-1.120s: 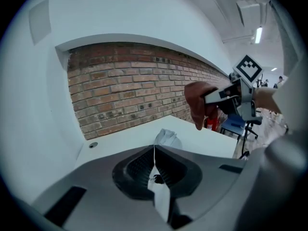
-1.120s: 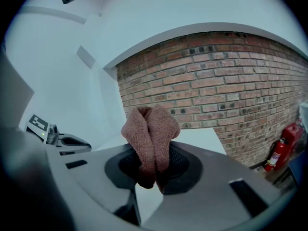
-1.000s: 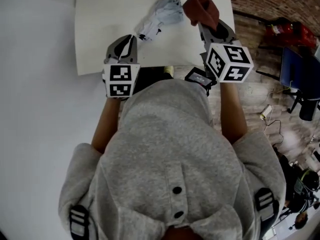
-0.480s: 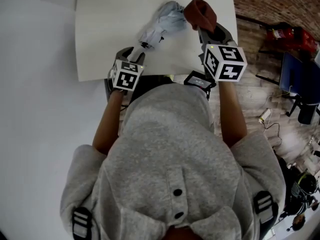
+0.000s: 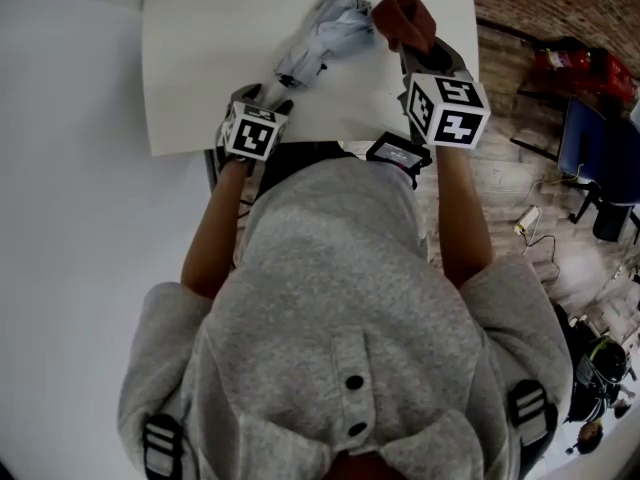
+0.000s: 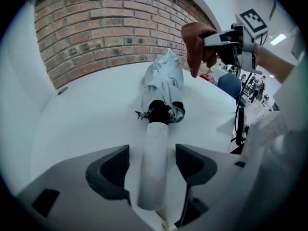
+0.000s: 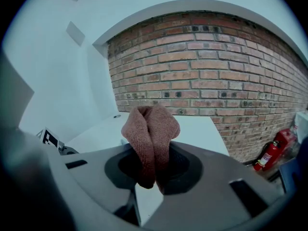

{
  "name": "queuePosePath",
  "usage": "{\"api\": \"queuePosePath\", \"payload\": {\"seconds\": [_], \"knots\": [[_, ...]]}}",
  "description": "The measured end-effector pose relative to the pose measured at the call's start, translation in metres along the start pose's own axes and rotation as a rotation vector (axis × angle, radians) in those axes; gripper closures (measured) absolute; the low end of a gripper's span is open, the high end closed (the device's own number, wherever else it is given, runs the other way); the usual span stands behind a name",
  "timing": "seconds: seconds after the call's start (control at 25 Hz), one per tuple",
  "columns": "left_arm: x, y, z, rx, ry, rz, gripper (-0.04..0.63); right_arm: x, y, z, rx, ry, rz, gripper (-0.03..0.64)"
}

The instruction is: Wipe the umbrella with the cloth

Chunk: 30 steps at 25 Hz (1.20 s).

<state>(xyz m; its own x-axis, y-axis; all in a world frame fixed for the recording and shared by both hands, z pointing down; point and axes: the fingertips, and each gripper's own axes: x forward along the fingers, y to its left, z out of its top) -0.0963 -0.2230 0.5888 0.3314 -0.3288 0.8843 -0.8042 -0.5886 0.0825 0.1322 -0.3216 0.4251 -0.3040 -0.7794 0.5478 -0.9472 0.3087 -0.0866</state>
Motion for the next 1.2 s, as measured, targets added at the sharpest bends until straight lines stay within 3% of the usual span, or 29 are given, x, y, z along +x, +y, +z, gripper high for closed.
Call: {"api": "queuePosePath", "payload": {"seconds": [0.52, 1.2], "knots": [[-0.002, 0.005, 0.002, 0.023, 0.071, 0.01, 0.301, 0.022, -0.006, -0.018, 0.023, 0.042, -0.036, 0.534], [0.001, 0.003, 0.002, 0.011, 0.077, 0.004, 0.301, 0.06, 0.065, -0.072, -0.03, 0.167, 0.105, 0.534]]}}
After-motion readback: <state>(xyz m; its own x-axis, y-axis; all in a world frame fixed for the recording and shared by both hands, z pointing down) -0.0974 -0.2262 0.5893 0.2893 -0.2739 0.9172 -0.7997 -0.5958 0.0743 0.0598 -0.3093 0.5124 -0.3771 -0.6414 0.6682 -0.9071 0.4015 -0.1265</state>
